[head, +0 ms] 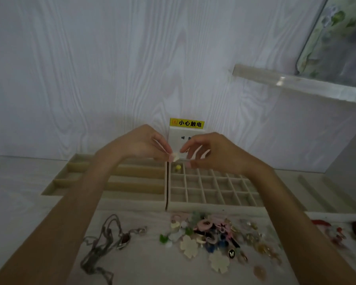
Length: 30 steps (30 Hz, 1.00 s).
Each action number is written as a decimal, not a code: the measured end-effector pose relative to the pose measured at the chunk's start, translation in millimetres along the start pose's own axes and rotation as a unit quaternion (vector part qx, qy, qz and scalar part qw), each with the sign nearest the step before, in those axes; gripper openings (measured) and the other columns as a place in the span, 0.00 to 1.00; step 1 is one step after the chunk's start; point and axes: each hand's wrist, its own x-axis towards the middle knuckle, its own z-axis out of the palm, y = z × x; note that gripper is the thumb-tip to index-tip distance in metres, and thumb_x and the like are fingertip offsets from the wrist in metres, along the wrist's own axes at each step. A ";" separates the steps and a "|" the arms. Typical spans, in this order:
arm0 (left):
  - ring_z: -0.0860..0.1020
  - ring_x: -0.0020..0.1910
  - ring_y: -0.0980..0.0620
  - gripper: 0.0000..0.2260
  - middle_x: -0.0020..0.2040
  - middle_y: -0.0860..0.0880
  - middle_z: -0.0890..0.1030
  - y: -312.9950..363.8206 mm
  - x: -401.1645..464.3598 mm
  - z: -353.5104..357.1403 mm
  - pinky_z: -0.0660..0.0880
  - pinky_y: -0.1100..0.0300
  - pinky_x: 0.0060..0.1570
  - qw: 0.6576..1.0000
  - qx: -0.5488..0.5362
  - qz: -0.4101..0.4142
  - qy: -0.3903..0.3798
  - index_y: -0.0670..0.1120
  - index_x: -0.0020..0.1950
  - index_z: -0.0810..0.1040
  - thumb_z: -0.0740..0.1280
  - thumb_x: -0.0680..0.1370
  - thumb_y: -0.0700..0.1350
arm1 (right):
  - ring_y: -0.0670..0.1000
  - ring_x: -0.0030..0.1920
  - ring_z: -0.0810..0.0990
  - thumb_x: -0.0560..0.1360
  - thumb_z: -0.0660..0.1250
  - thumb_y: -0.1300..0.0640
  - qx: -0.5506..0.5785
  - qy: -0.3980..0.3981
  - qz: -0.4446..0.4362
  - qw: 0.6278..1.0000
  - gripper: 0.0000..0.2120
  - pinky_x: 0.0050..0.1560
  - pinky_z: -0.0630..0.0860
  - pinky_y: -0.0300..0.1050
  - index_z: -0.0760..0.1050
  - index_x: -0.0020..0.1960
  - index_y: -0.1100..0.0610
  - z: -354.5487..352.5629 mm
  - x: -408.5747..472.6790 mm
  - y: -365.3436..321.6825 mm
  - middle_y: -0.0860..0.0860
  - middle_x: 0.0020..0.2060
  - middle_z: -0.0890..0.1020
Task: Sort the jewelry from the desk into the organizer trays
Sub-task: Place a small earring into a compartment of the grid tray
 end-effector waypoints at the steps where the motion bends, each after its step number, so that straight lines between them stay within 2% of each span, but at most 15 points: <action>1: 0.82 0.43 0.52 0.08 0.42 0.45 0.85 -3.0 6.0 2.2 0.75 0.65 0.45 1.000 -0.004 -0.011 -0.001 0.46 0.45 0.84 0.77 0.68 0.45 | 0.41 0.36 0.79 0.66 0.76 0.60 -0.004 0.005 0.000 1.000 0.15 0.39 0.72 0.28 0.80 0.52 0.55 3.0 7.6 4.2 0.50 0.42 0.82; 3: 0.80 0.35 0.57 0.06 0.41 0.43 0.84 -8.3 14.9 6.0 0.73 0.69 0.40 1.000 0.004 -0.020 -0.012 0.47 0.43 0.84 0.76 0.68 0.46 | 0.47 0.38 0.80 0.65 0.77 0.57 -0.026 0.015 0.000 1.000 0.16 0.39 0.74 0.32 0.80 0.52 0.52 11.2 17.4 12.3 0.48 0.42 0.82; 5: 0.77 0.30 0.61 0.05 0.37 0.45 0.83 -13.2 21.1 8.2 0.71 0.73 0.33 1.000 -0.002 -0.018 -0.017 0.47 0.43 0.85 0.75 0.70 0.45 | 0.47 0.38 0.80 0.64 0.77 0.52 -0.057 0.025 0.000 0.998 0.15 0.43 0.78 0.41 0.80 0.49 0.49 18.4 22.5 19.5 0.45 0.40 0.82; 7: 0.77 0.31 0.60 0.05 0.33 0.51 0.82 -15.8 23.2 10.9 0.71 0.72 0.35 1.000 -0.013 -0.017 -0.011 0.45 0.45 0.85 0.74 0.71 0.44 | 0.44 0.37 0.80 0.64 0.76 0.46 -0.083 0.043 0.013 0.996 0.13 0.45 0.79 0.47 0.81 0.47 0.47 20.8 23.4 23.6 0.43 0.38 0.82; 9: 0.77 0.32 0.60 0.06 0.31 0.53 0.81 -18.0 26.3 14.4 0.70 0.74 0.32 1.000 -0.019 -0.009 0.001 0.44 0.47 0.85 0.73 0.72 0.44 | 0.43 0.35 0.79 0.65 0.74 0.42 -0.100 0.055 0.029 0.993 0.13 0.45 0.78 0.46 0.82 0.46 0.46 21.7 25.3 30.3 0.41 0.37 0.82; 11: 0.78 0.34 0.60 0.07 0.35 0.48 0.83 -18.0 27.4 17.6 0.68 0.76 0.28 0.999 -0.034 -0.012 -0.010 0.45 0.49 0.85 0.72 0.73 0.44 | 0.42 0.36 0.80 0.66 0.73 0.44 -0.093 0.049 0.031 0.994 0.11 0.45 0.78 0.46 0.83 0.47 0.45 25.4 25.6 37.2 0.41 0.38 0.83; 13: 0.80 0.41 0.58 0.07 0.43 0.47 0.85 -16.8 27.2 20.2 0.69 0.75 0.27 0.998 -0.043 -0.026 -0.041 0.48 0.50 0.84 0.72 0.74 0.45 | 0.42 0.39 0.81 0.67 0.73 0.48 -0.074 0.040 0.031 0.996 0.09 0.46 0.79 0.46 0.83 0.48 0.44 30.9 24.3 43.6 0.42 0.40 0.85; 15: 0.79 0.44 0.58 0.09 0.46 0.49 0.85 -16.2 27.7 22.4 0.70 0.75 0.29 0.997 -0.042 -0.028 -0.056 0.49 0.52 0.84 0.72 0.73 0.44 | 0.42 0.40 0.82 0.67 0.74 0.51 -0.053 0.046 0.049 0.996 0.09 0.44 0.78 0.42 0.83 0.47 0.45 34.1 23.4 48.7 0.43 0.41 0.85; 17: 0.80 0.43 0.58 0.10 0.44 0.50 0.85 -16.7 29.0 25.7 0.75 0.73 0.39 0.998 -0.048 -0.016 -0.044 0.47 0.51 0.84 0.74 0.70 0.40 | 0.40 0.39 0.81 0.67 0.75 0.53 -0.033 0.061 0.074 0.995 0.09 0.43 0.75 0.34 0.84 0.47 0.47 34.2 23.9 50.9 0.45 0.41 0.86; 19: 0.82 0.44 0.55 0.10 0.42 0.48 0.85 -19.6 31.6 29.1 0.78 0.58 0.54 0.998 -0.056 -0.006 -0.013 0.45 0.48 0.84 0.75 0.68 0.36 | 0.39 0.39 0.80 0.66 0.76 0.53 -0.003 0.076 0.104 0.992 0.09 0.43 0.73 0.32 0.84 0.46 0.48 34.9 24.4 49.6 0.46 0.40 0.86; 20: 0.82 0.44 0.53 0.10 0.41 0.47 0.85 -20.7 32.1 30.2 0.77 0.53 0.57 0.998 -0.055 -0.004 -0.003 0.45 0.47 0.84 0.75 0.68 0.35 | 0.38 0.38 0.80 0.65 0.76 0.53 0.004 0.080 0.114 0.990 0.09 0.41 0.72 0.31 0.84 0.46 0.48 36.3 24.4 48.6 0.47 0.40 0.86; 23: 0.83 0.47 0.50 0.09 0.44 0.43 0.85 -23.4 32.6 30.3 0.76 0.51 0.57 0.999 -0.033 0.002 -0.014 0.44 0.48 0.84 0.73 0.69 0.34 | 0.39 0.36 0.77 0.66 0.75 0.50 -0.043 0.088 0.133 0.986 0.09 0.39 0.71 0.33 0.84 0.46 0.47 46.1 24.9 47.0 0.47 0.40 0.85; 26: 0.82 0.47 0.51 0.12 0.47 0.43 0.85 -24.2 31.8 30.9 0.77 0.54 0.57 0.999 0.010 0.004 -0.041 0.43 0.52 0.84 0.70 0.71 0.32 | 0.47 0.43 0.80 0.69 0.73 0.50 -0.103 0.077 0.153 0.980 0.07 0.44 0.75 0.42 0.83 0.46 0.44 52.6 24.5 41.5 0.47 0.42 0.85; 30: 0.81 0.47 0.53 0.11 0.42 0.54 0.83 -22.8 31.6 34.6 0.77 0.55 0.54 0.994 0.099 0.012 -0.040 0.53 0.49 0.85 0.69 0.72 0.39 | 0.49 0.46 0.81 0.72 0.69 0.52 -0.136 0.045 0.143 0.979 0.07 0.47 0.76 0.43 0.83 0.49 0.46 55.6 25.4 36.7 0.47 0.45 0.84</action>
